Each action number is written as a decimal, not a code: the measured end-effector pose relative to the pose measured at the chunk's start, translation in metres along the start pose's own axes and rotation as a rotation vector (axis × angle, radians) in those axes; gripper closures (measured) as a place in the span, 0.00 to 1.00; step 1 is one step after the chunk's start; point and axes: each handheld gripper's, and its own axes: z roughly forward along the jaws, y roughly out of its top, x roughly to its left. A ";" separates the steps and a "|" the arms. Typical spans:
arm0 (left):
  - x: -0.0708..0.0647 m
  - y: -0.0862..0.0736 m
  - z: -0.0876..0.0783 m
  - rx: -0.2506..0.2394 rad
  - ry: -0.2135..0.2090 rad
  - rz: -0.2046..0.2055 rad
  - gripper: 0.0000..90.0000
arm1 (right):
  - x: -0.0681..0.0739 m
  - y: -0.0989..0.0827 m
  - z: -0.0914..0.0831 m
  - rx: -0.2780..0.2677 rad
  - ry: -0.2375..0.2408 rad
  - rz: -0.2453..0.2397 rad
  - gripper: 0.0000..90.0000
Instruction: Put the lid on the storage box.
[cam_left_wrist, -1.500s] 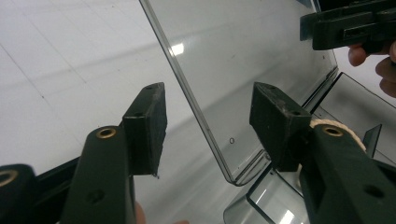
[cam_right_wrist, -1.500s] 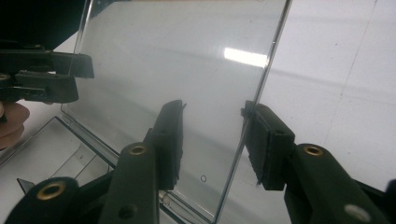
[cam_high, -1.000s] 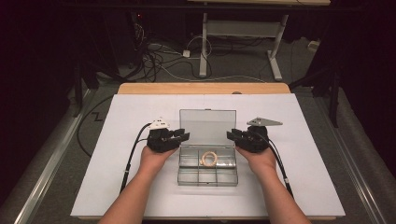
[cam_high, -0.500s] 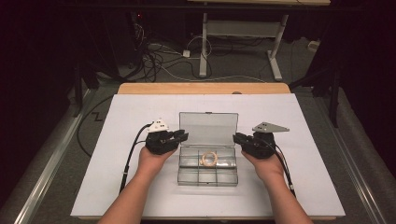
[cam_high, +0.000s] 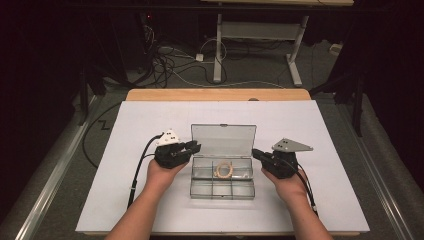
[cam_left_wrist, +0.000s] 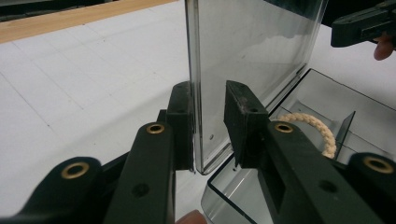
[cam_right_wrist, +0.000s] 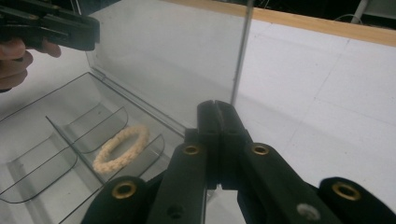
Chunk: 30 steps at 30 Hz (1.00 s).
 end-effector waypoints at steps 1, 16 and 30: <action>-0.001 0.000 -0.001 0.001 0.001 0.005 0.79 | 0.001 0.000 0.000 0.000 0.004 -0.001 1.00; -0.012 -0.005 -0.009 -0.010 0.010 0.038 0.76 | 0.017 0.000 0.001 -0.016 0.028 -0.017 1.00; -0.018 -0.010 -0.013 -0.007 0.011 0.049 0.72 | 0.023 -0.002 -0.004 -0.019 0.029 -0.026 1.00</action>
